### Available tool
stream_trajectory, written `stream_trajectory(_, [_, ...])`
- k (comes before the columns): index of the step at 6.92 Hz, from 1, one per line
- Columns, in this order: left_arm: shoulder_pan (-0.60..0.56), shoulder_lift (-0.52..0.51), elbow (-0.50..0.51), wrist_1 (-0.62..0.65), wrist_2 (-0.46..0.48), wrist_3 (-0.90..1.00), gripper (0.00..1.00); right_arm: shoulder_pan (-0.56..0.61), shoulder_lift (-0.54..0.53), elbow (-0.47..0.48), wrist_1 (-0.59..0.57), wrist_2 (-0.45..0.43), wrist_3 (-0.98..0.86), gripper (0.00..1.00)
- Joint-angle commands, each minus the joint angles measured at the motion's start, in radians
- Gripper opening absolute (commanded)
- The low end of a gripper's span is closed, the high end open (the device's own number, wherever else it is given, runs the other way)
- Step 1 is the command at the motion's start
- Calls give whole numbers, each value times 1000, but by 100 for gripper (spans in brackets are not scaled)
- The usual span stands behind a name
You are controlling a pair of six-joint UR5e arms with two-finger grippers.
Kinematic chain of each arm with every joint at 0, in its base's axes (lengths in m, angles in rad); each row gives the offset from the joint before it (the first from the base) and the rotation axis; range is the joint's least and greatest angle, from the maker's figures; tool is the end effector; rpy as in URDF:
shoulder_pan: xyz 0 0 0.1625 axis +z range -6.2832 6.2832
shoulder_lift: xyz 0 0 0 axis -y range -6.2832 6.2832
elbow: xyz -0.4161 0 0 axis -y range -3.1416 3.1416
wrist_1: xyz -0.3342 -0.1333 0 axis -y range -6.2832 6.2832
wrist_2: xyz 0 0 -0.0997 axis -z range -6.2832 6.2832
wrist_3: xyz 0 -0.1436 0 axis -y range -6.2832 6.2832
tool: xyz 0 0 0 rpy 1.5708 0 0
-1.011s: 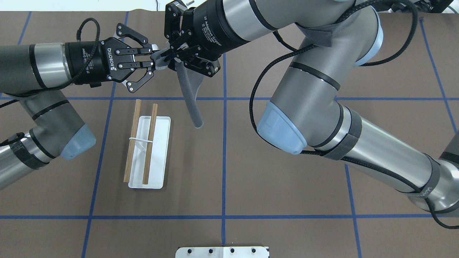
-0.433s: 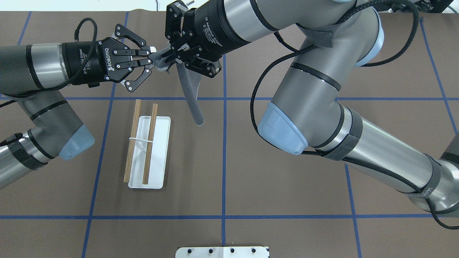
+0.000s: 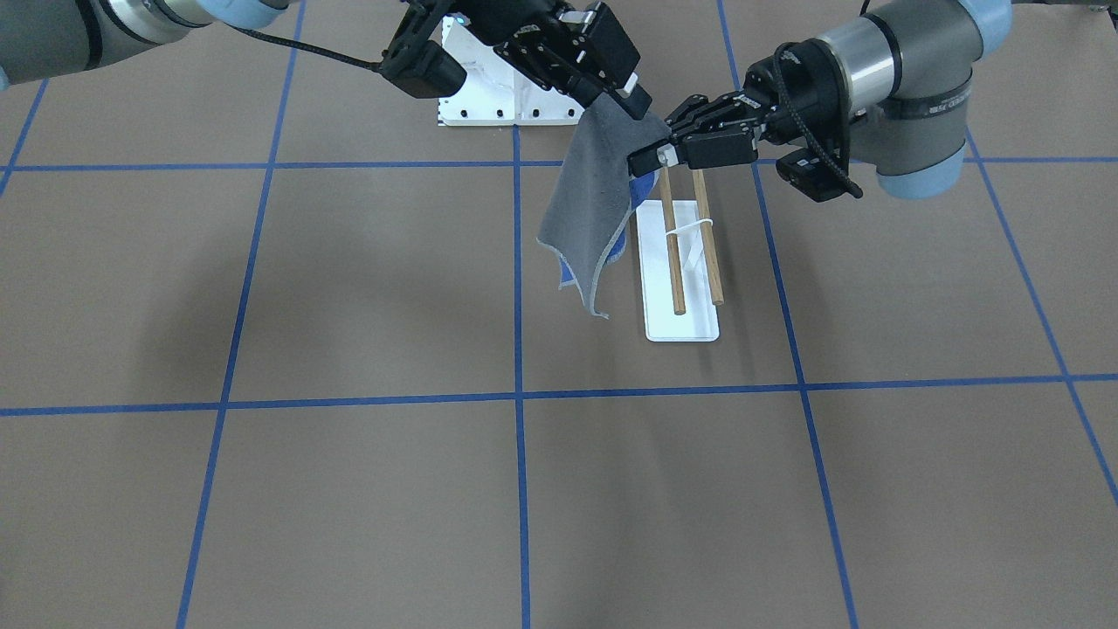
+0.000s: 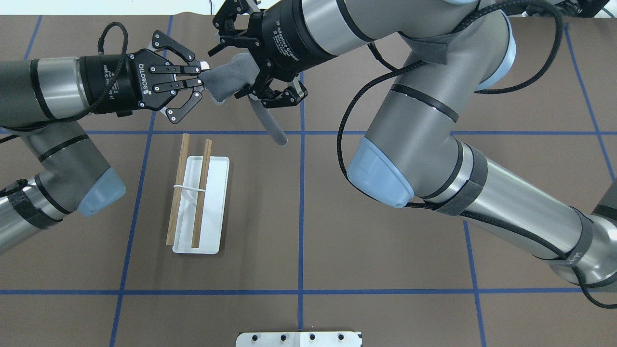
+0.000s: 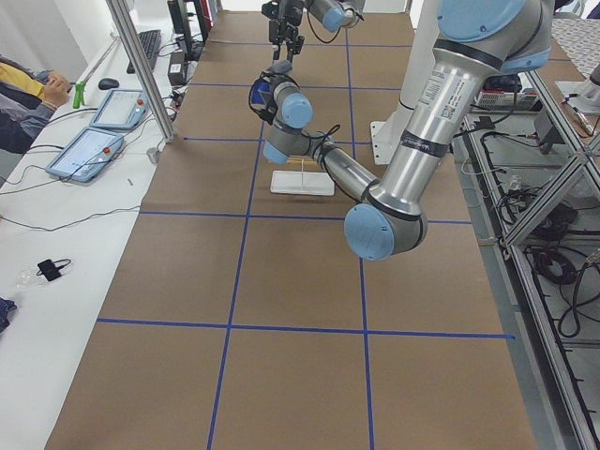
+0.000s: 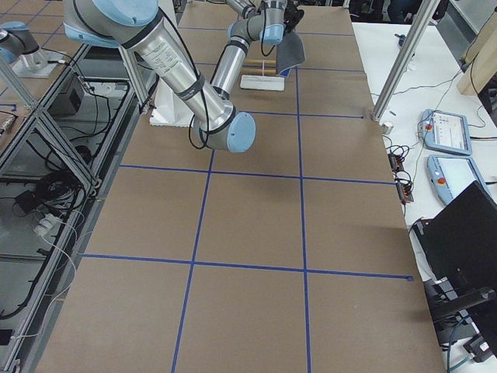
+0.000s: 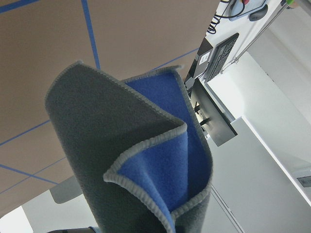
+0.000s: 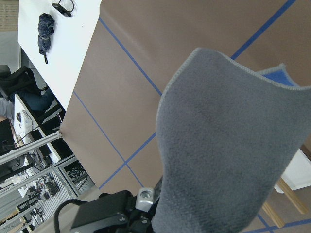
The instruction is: Hang towel on rack
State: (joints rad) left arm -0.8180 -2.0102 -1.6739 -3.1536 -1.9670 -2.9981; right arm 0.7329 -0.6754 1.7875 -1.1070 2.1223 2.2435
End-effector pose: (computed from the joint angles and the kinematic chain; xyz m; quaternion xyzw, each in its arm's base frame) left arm 0.3010 -0.4352 0.2120 -0.3483 0.7884 -0.3554 0.3617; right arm -0.4030 -0.4409 0.0227 -0.1714 -0.6876 0.2914 0.6426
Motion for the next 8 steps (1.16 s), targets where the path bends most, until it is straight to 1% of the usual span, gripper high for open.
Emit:
stream_trajectory(1, [-3, 10, -9, 3, -10, 185, 0, 26, -38, 30, 7, 4, 2, 100])
stream_trajectory(2, [-3, 20, -15, 7, -79, 323, 0, 43, -120, 96, 4, 7, -39, 100])
stream_trajectory(3, [-6, 34, -18, 26, -154, 473, 0, 48, -209, 162, -7, 7, -129, 100])
stream_trajectory(4, [-1, 62, -18, 23, -188, 592, 0, 63, -266, 183, -7, 7, -159, 100])
stream_trajectory(5, [6, 70, -18, 24, -249, 658, 0, 87, -300, 188, -7, 11, -173, 100])
stream_trajectory(6, [10, 71, -18, 26, -316, 723, 0, 94, -364, 211, -7, 13, -200, 100])
stream_trajectory(7, [34, 83, -17, 26, -344, 749, 0, 101, -421, 231, -7, 13, -246, 100])
stream_trajectory(8, [65, 87, -17, 50, -340, 752, 0, 109, -467, 240, -7, 13, -272, 100])
